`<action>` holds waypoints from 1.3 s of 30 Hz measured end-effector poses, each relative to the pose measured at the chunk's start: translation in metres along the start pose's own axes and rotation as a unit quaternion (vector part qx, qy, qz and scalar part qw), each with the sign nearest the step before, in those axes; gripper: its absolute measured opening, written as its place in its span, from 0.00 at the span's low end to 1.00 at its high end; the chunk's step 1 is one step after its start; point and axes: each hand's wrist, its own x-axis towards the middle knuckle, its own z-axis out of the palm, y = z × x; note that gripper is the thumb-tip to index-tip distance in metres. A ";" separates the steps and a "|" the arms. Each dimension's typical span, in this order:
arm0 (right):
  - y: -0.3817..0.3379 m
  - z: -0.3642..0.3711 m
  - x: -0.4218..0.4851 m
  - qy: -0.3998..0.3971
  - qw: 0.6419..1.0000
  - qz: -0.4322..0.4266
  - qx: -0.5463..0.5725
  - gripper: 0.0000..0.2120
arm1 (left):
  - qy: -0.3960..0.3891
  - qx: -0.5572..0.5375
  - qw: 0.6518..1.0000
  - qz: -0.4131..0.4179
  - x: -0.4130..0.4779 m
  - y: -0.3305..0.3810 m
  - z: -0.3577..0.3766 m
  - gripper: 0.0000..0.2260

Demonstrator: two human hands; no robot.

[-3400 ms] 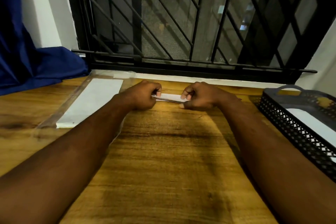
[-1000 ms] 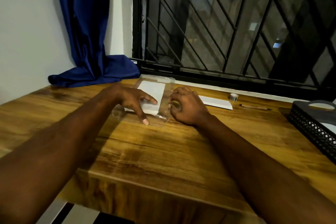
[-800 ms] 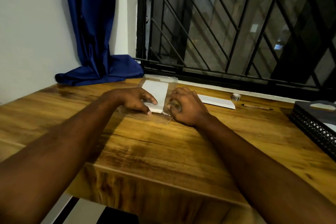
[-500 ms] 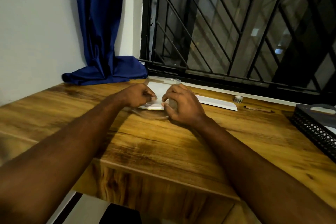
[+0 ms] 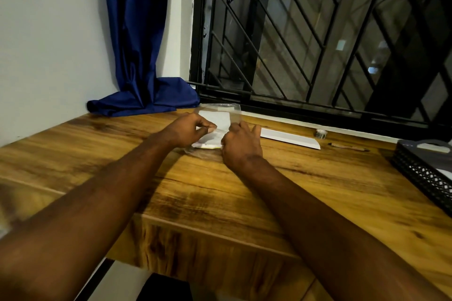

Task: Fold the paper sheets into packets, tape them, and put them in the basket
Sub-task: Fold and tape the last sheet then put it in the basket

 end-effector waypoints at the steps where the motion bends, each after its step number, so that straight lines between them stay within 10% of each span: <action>1: 0.000 0.001 -0.001 0.012 1.000 -0.009 0.001 0.14 | 0.001 0.003 1.000 0.006 0.000 0.000 0.001 0.13; 21: 0.028 -0.027 -0.021 0.208 0.918 -0.188 0.282 0.08 | -0.136 -0.143 0.965 -0.171 0.007 -0.005 -0.026 0.13; 33: 0.023 -0.035 -0.019 0.251 0.907 -0.179 0.289 0.09 | -0.005 -0.034 0.985 -0.169 0.007 0.003 -0.002 0.04; 39: 0.022 -0.051 -0.019 0.311 0.861 -0.173 0.362 0.08 | 0.053 -0.048 0.983 -0.170 -0.001 0.003 0.007 0.21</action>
